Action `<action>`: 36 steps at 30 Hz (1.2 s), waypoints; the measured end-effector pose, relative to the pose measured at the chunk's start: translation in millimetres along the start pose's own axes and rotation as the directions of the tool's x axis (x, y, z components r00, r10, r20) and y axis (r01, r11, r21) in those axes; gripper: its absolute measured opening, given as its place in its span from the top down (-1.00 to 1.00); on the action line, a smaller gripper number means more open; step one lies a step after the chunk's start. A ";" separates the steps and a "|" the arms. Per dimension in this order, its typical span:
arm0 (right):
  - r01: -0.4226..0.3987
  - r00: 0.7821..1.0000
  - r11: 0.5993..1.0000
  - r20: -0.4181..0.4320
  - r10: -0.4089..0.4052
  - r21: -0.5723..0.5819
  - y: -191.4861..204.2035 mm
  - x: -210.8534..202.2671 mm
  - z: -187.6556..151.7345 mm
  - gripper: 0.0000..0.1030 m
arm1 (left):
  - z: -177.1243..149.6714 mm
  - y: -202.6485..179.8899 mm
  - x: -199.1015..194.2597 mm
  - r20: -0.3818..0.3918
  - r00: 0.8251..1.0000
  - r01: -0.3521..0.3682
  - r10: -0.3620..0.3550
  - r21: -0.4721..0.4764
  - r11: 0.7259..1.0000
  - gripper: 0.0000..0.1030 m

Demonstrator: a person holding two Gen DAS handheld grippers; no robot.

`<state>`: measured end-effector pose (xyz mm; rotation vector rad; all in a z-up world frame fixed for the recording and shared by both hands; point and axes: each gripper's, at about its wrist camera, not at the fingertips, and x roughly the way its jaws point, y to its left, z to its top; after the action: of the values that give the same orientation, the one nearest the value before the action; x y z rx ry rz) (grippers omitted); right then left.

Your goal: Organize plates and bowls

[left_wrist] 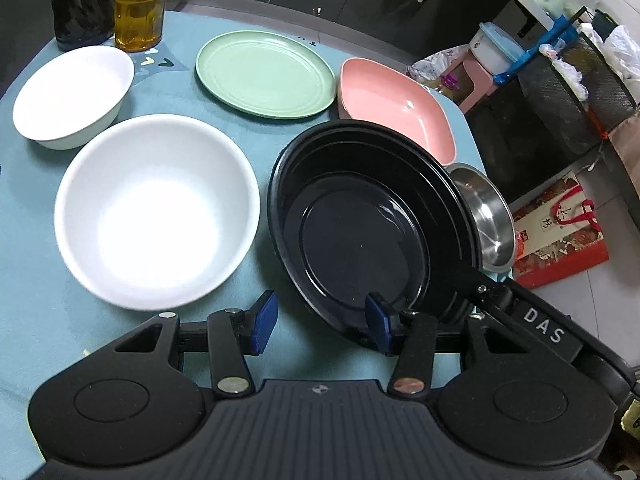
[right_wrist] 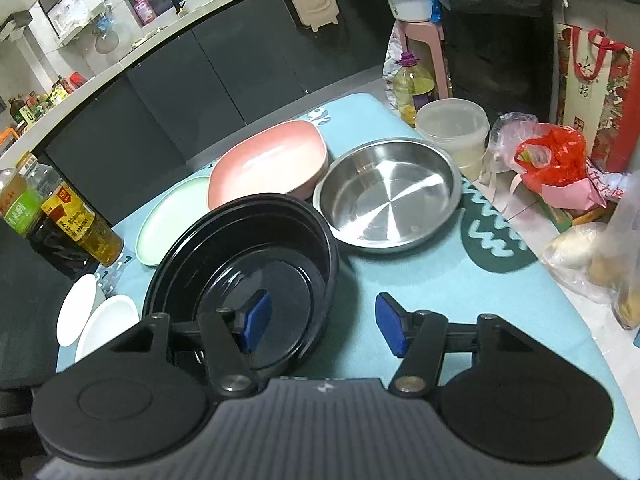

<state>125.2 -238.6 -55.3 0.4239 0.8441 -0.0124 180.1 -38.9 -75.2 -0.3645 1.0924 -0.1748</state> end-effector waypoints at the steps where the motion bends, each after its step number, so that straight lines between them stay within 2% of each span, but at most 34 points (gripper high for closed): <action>1: 0.004 1.000 1.000 -0.004 -0.004 0.000 0.1 3.2 0.8 -0.17 | 1.2 -0.6 2.5 0.002 1.000 0.006 -0.006 0.011 1.000 0.21; 2: 0.006 1.000 1.000 -0.006 -0.006 -0.003 -0.5 6.3 1.3 -0.15 | 0.5 -2.0 3.8 0.003 1.000 0.015 -0.015 0.032 0.999 0.45; 3: 0.004 1.000 1.000 -0.008 -0.004 -0.010 -0.4 8.2 1.0 0.08 | -0.9 -4.2 4.7 -0.003 1.000 0.017 -0.017 0.053 0.998 0.52; 4: -0.003 1.000 1.000 -0.015 0.003 -0.022 -0.1 10.2 1.1 0.26 | -2.1 -5.7 4.8 0.000 1.000 0.009 -0.009 0.064 0.998 0.53; 5: -0.015 0.999 0.999 -0.031 0.013 -0.033 0.4 12.4 0.7 0.58 | -4.2 -6.5 1.6 0.015 1.000 0.007 -0.008 0.073 0.997 0.53; 6: -0.009 0.999 0.999 -0.039 0.008 -0.038 -0.2 11.8 -0.7 0.65 | -6.2 -8.0 -2.2 0.023 1.000 0.007 -0.009 0.088 0.996 0.53; 10: -0.010 1.000 0.999 -0.022 0.009 -0.042 -4.8 -5.0 -8.2 0.65 | -18.0 -13.1 -21.4 0.048 0.998 0.019 -0.026 0.138 0.990 0.53; 17: -0.002 1.000 0.997 0.009 0.003 -0.078 5.3 -47.1 -27.8 0.65 | -47.4 -5.9 -52.8 0.055 0.997 0.045 -0.054 0.156 0.987 0.52; 36: -0.039 0.998 0.983 -0.063 0.028 -0.182 42.8 -84.8 -92.2 0.59 | -116.4 38.8 -111.6 0.074 0.997 -0.003 -0.008 0.146 0.989 0.51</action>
<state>9.4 -178.6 -32.4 0.2662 0.8884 0.1091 24.2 8.7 -44.3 -0.2389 0.9990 -0.2402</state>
